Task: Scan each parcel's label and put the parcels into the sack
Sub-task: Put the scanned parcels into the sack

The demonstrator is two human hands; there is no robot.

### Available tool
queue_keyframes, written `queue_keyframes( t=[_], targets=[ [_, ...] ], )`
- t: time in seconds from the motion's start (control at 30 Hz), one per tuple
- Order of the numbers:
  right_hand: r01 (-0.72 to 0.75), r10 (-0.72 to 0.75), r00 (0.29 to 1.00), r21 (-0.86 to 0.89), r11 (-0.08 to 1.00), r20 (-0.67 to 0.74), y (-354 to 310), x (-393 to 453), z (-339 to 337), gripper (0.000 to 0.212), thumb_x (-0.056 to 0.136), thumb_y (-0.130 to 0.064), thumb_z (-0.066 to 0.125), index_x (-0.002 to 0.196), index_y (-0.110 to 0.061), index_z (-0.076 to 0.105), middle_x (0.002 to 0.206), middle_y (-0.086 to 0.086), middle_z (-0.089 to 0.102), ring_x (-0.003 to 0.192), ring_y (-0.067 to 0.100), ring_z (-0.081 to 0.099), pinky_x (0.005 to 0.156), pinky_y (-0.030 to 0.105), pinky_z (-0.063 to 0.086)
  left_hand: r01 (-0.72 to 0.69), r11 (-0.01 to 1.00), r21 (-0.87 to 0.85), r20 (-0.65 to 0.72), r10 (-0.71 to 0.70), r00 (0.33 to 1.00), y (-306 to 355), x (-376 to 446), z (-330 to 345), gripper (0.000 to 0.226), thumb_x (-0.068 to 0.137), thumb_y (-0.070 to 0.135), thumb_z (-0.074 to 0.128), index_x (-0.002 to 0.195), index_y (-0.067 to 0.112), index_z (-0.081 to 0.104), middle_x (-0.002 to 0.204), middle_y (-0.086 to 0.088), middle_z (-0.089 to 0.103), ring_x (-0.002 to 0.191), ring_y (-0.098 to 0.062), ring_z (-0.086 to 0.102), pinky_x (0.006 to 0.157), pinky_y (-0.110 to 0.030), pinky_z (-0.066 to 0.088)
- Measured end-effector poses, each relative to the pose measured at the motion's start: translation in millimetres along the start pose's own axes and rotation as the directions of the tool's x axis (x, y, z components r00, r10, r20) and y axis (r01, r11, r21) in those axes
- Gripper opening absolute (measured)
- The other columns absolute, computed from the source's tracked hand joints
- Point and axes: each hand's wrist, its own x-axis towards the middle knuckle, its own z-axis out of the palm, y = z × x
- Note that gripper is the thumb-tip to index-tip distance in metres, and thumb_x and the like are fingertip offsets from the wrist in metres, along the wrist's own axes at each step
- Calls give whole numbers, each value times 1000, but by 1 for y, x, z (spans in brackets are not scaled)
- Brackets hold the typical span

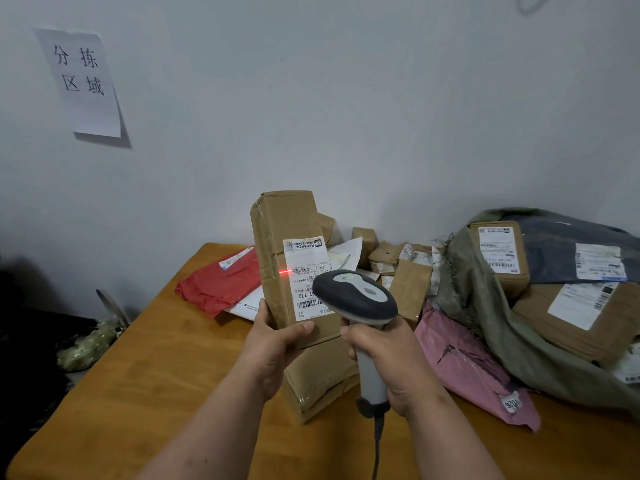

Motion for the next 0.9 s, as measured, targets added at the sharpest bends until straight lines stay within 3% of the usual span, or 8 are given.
queue_keyframes(
  t=[0.33,0.5,0.9],
  targets=[
    [-3,3,1000,23,1000,-4,3,1,-14,22,65,-27,73,85,-19,73,77,1,68,74,14,60,78,38,51,2,1000,-10,-16,-2,1000,-3,1,11,71,76,-10,74,133,26,52,108,-4,76,94,-22,75,63,-26,59],
    [12,-12,1000,7,1000,16,3,3,-20,16,65,-29,71,81,-25,73,71,-4,66,71,9,60,75,34,50,3,1000,-11,-19,-3,1000,-5,3,16,72,76,-10,74,134,27,51,106,-3,76,92,-20,74,62,-26,59],
    [17,-18,1000,21,1000,16,10,10,-38,21,66,-29,71,85,-18,71,69,-4,65,75,15,61,73,32,47,5,1000,12,-23,-5,1000,-15,11,29,74,73,-6,77,132,30,52,107,-1,76,94,-18,74,65,-27,59]
  ],
)
